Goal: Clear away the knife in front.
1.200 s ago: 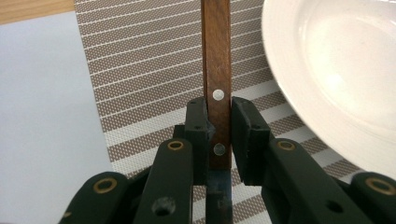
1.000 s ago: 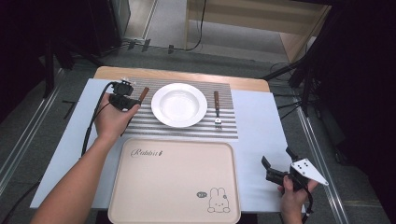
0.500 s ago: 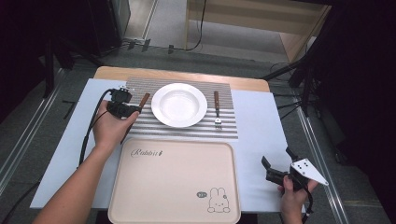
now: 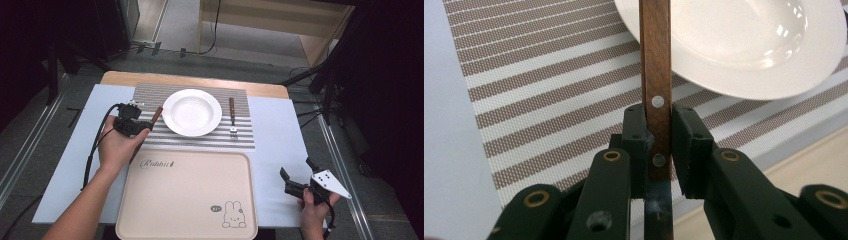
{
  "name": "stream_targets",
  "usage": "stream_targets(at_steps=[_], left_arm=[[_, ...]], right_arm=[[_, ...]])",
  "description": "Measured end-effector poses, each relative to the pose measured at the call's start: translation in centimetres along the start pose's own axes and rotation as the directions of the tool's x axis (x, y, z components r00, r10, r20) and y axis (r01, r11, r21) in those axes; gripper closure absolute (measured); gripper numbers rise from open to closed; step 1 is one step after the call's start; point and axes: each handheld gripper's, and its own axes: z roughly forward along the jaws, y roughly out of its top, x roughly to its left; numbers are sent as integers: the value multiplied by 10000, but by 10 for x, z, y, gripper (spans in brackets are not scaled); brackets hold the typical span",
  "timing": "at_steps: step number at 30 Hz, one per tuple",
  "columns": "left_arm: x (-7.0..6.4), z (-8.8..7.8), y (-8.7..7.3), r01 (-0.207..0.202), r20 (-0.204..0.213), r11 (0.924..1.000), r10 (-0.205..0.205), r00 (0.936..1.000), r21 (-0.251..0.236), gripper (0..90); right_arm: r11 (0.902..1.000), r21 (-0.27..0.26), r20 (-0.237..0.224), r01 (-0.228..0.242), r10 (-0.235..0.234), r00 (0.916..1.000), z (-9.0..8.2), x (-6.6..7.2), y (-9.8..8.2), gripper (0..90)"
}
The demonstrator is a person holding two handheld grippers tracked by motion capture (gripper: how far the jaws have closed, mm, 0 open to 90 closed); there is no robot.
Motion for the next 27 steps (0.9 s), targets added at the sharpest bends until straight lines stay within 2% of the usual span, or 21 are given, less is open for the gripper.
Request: stream_targets(at_steps=[19, 27], left_arm=[[-22, -22, -32, -149, 494, 9999, 150, 9987, -33, 760], [-31, -23, -50, -85, 818, 9999, 81, 9966, 54, 760]], right_arm=[[10000, 4, 4, -11, 11, 10000, 0, 0, 0, 0], [10000, 6, 11, -7, 7, 10000, 0, 0, 0, 0]])
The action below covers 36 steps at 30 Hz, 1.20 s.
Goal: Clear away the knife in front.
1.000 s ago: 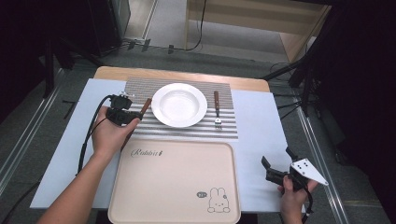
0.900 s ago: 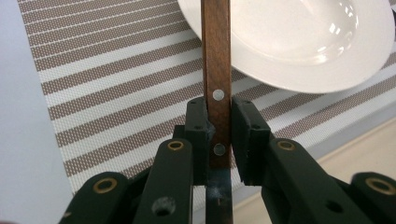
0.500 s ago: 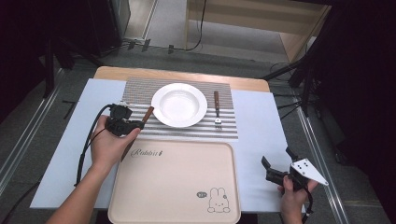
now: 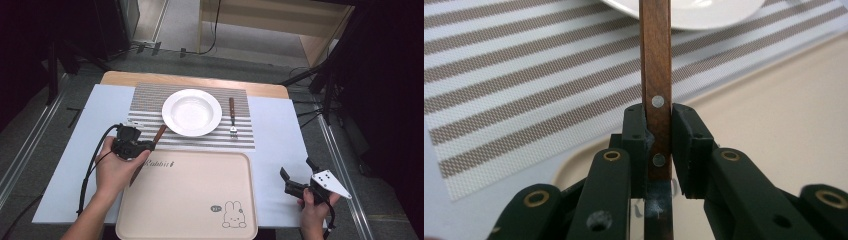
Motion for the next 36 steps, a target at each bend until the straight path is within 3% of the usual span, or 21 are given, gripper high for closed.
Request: stream_targets(at_steps=[15, 36], left_arm=[[-4, -8, -34, 481, 599, 9987, -470, 9971, -165, 758], [3, -10, -73, 1019, 826, 9948, -1014, 9914, -11, 757]], right_arm=[[10000, 0, 29, 0, 0, 10000, 0, 0, 0, 0], [10000, 33, 68, 7, -7, 10000, 0, 1, 0, 0]])
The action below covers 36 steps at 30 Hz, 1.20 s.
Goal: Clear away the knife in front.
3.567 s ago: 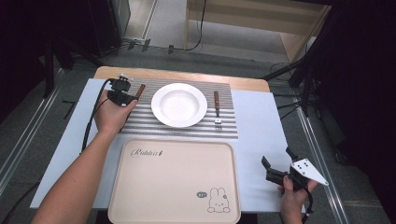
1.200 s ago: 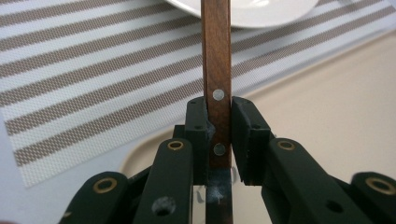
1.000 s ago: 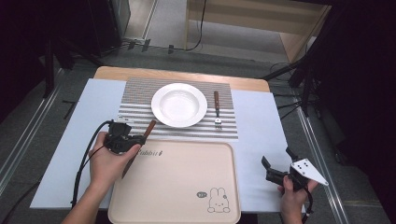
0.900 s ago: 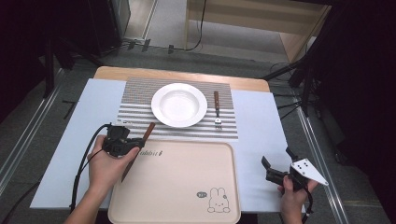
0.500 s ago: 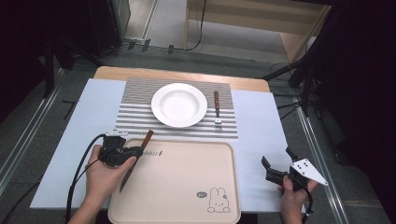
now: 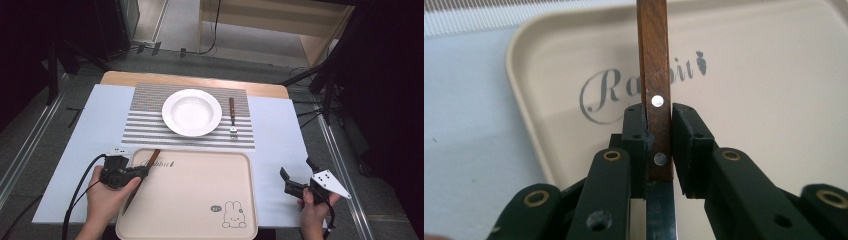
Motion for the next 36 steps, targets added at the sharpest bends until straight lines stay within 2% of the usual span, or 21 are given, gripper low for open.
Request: stream_targets(at_steps=[4, 7, 8, 13, 14, 15, 16, 18, 19, 20, 21, 22, 23, 24, 25, 26, 27, 29, 31, 33, 36], left_arm=[[-4, 5, -5, -223, -165, 9996, 226, 9996, 176, 757], [-3, 5, -5, -206, -207, 9996, 209, 9996, 175, 755], [-3, 5, -6, -263, -337, 9993, 272, 9991, 248, 754], [0, 3, -8, -353, -442, 9993, 357, 9984, 111, 751], [2, 2, -10, -728, -705, 9973, 718, 9949, -110, 733], [3, 2, -11, -888, -770, 9954, 858, 9933, -363, 681], [3, 2, -11, -888, -770, 9954, 858, 9933, -363, 628], [6, 0, -9, -1116, -406, 9892, 1081, 9933, -953, 619], [8, -1, -9, -1600, -321, 9783, 1571, 9871, -1318, 619], [6, 1, -9, -2889, -855, 9371, 2771, 9570, -1960, 640], [6, 1, -9, -2889, -855, 9371, 2771, 9570, -1960, 670], [3, 2, -8, -3340, -1046, 9248, 3195, 9418, -1823, 670], [1, 2, -7, -3447, -966, 9220, 3323, 9382, -1763, 718], [-2, 4, -7, -3402, -588, 9274, 3351, 9403, -1558, 762], [-5, 8, -6, -3474, -451, 9288, 3445, 9377, -1289, 853], [-5, 8, -6, -3474, -451, 9288, 3445, 9377, -1289, 878], [-5, 10, -5, -3524, -518, 9296, 3488, 9358, -1082, 881], [-4, 13, -4, -3474, -441, 9335, 3447, 9377, -890, 883], [-2, 14, -3, -3501, -579, 9342, 3466, 9362, -690, 885], [1, 15, -4, -3433, -515, 9374, 3407, 9388, -577, 885], [7, 11, -6, -3239, -375, 9445, 3223, 9459, -540, 886]], right_arm=[[10000, 3, 7, 6, -6, 10000, 0, 0, 0, 0], [10000, -6, 18, 15, -15, 10000, 0, 0, 0, 0], [10000, 1, 19, 15, -15, 10000, 0, 0, 0, 0], [10000, 9, 20, 9, -9, 10000, 0, 0, 0, 0], [10000, 30, 11, 54, -54, 10000, 1, 0, 0, 0], [10000, 42, 30, 86, -87, 10000, 1, 0, 0, 0], [10000, 42, 30, 86, -87, 10000, 1, 0, 0, 0], [9999, 55, 54, 107, -108, 9999, 1, 1, 0, 0], [9999, 55, 54, 107, -108, 9999, 1, 1, 0, 0], [9999, 62, 59, 100, -101, 9999, 1, 1, 0, 0], [9999, 62, 59, 100, -101, 9999, 1, 1, 0, 0], [9999, 68, 60, 105, -105, 9999, 1, 1, 0, 0], [9999, 79, 60, 126, -127, 9999, 1, 1, 0, 0], [9999, 93, 57, 105, -106, 9999, 1, 1, 0, 0], [9999, 98, 49, 115, -116, 9999, 1, 1, 0, 0], [9999, 98, 49, 115, -116, 9999, 1, 1, 0, 0], [9999, 100, 45, 118, -118, 9999, 1, 1, 0, 0], [9999, 98, 43, 113, -113, 9999, 1, 1, 0, 0], [9999, 106, 42, 99, -100, 9999, 1, 1, 0, 0], [9999, 106, 42, 91, -91, 9999, 1, 1, 0, 0], [9999, 102, 39, 83, -84, 10000, 1, 1, 0, 0]])
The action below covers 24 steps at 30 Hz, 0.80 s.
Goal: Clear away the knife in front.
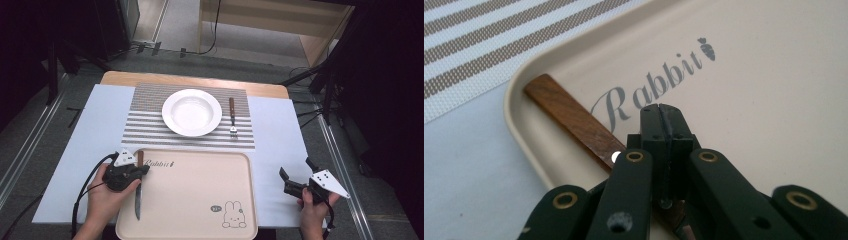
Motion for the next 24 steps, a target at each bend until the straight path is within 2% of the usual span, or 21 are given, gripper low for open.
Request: stream_targets(at_steps=[2, 3, 5, 7, 14, 17, 19, 23, 24], left_arm=[[2, -1, -1, 46, 74, 10000, -46, 10000, -40, 886], [6, -4, -2, 169, 364, 9998, -164, 9992, -125, 886], [7, -5, -3, 187, 390, 9997, -180, 9991, -170, 886], [9, -7, -5, 103, 143, 9997, -99, 9998, -236, 886], [13, -10, -8, 128, 221, 9994, -121, 9997, -311, 885], [16, -12, -10, 92, 683, 9982, -51, 9977, -598, 884], [17, -16, -11, 14, 789, 9946, 68, 9969, -1034, 824], [25, -24, -13, 536, 1171, 9808, -318, 9926, -1874, 755], [28, -27, -14, 626, 1269, 9756, -363, 9913, -2105, 713]], right_arm=[[10000, 2, 6, 11, -11, 10000, 0, 0, 0, 0], [10000, 4, -5, 11, -11, 10000, 0, 0, 0, 0], [10000, 7, -5, 20, -20, 10000, 0, 0, 0, 0], [10000, 3, -18, 40, -40, 10000, 0, 0, 0, 0], [10000, -4, -36, 2, -2, 10000, 0, 0, 0, 0], [10000, -6, -17, 9, -10, 10000, 0, -1, 0, 0], [10000, 0, 7, 38, -38, 10000, 1, -1, 0, 0], [10000, 31, 36, 45, -45, 10000, 1, 0, 0, 0], [10000, 44, 44, 46, -46, 10000, 1, 0, 0, 0]])
